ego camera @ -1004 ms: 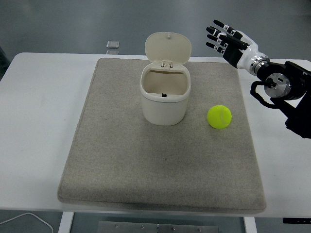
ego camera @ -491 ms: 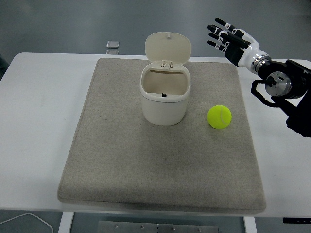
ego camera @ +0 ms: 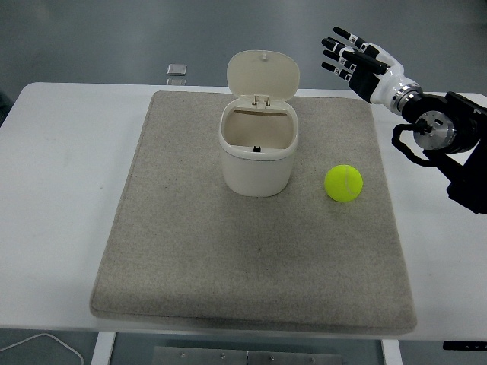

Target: Pick up the tennis ball and place it in the box.

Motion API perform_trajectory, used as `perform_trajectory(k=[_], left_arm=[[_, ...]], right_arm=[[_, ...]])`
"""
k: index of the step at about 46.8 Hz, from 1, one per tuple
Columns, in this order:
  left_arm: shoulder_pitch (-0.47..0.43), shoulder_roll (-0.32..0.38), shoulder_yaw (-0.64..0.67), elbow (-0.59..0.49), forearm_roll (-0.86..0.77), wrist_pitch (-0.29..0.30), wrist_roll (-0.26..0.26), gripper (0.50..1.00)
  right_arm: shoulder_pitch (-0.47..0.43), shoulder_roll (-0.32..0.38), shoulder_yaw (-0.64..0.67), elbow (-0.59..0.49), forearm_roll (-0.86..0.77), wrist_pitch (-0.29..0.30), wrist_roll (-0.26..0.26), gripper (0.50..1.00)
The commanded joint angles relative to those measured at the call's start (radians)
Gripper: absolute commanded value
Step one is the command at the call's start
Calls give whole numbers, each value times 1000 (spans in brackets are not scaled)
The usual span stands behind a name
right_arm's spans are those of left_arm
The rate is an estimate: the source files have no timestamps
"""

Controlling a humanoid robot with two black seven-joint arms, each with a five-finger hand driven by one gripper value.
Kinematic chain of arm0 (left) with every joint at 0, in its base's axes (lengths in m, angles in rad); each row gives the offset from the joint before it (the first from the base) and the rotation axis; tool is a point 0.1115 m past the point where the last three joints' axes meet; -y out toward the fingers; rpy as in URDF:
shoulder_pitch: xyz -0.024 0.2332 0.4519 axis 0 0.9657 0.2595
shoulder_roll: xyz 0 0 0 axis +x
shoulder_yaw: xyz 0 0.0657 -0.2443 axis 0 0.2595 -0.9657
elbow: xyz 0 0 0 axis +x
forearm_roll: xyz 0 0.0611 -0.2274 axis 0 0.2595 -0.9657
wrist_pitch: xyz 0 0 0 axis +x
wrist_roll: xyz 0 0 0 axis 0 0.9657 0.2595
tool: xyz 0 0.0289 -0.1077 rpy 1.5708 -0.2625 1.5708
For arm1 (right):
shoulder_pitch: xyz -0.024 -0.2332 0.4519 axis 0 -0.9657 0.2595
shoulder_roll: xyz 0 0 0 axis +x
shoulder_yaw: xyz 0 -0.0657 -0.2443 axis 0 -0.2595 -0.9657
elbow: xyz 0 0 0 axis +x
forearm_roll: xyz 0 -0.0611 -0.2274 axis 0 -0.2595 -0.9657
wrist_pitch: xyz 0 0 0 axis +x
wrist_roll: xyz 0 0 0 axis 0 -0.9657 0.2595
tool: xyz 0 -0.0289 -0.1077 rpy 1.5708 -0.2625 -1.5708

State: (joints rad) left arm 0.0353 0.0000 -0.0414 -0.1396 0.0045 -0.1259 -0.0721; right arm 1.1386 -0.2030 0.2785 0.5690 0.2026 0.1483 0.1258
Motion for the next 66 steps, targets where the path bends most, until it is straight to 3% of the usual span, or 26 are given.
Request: perform_trajectory(k=[1,66], left_arm=[[0,0,0,0,0,0,0,996],[0,0,0,-1,0,0,0,996]], right_arm=[[0,0,-2,0,0,-1,0,913],[4,-15,-28,5,-223,14,6,913]])
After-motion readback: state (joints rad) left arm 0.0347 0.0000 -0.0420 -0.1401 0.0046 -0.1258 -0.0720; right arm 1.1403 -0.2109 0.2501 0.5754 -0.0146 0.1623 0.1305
